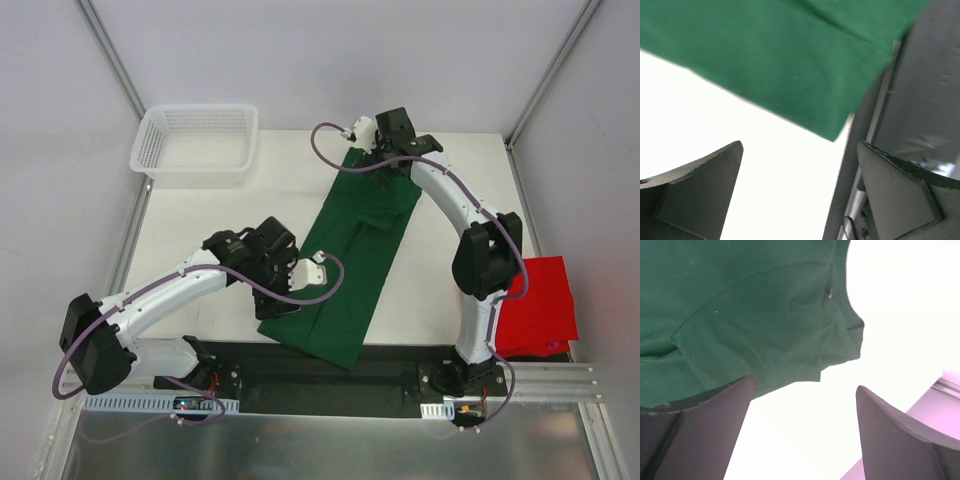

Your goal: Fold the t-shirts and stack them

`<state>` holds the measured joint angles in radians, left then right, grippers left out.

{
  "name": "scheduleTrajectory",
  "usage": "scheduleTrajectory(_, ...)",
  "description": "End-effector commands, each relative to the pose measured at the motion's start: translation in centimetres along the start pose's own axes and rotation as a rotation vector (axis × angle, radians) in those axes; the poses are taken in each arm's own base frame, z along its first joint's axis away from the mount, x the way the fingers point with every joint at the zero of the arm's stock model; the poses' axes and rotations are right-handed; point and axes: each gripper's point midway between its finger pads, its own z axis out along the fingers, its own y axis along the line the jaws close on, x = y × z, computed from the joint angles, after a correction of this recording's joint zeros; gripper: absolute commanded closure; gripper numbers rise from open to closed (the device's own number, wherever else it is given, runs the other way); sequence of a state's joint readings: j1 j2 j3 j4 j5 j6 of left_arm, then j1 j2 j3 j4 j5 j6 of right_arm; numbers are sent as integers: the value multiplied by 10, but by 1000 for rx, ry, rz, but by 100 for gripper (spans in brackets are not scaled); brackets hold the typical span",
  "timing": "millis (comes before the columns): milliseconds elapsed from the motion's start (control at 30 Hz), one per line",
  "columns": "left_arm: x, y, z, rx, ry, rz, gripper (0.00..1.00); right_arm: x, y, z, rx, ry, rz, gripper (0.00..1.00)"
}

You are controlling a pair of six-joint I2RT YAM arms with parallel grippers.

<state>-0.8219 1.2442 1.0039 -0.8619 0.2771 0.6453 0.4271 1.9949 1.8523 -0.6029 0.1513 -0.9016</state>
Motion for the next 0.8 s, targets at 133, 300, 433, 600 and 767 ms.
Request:
scheduleTrajectory(133, 7, 65, -3, -270, -39, -61, 1, 39, -12, 4, 48, 112, 46, 14)
scheduleTrajectory(300, 1, 107, -2, -371, -30, -79, 1, 61, -23, 24, 51, 165, 116, 13)
scheduleTrajectory(433, -10, 132, 7, -421, -31, -61, 1, 68, -28, 48, 46, 177, 146, 14)
scheduleTrajectory(600, -11, 149, 29, -421, 0, -27, 1, 66, -27, 72, 29, 177, 145, 13)
scheduleTrajectory(767, 0, 152, 54, -384, 75, -10, 1, 66, -22, 89, 1, 195, 137, 13)
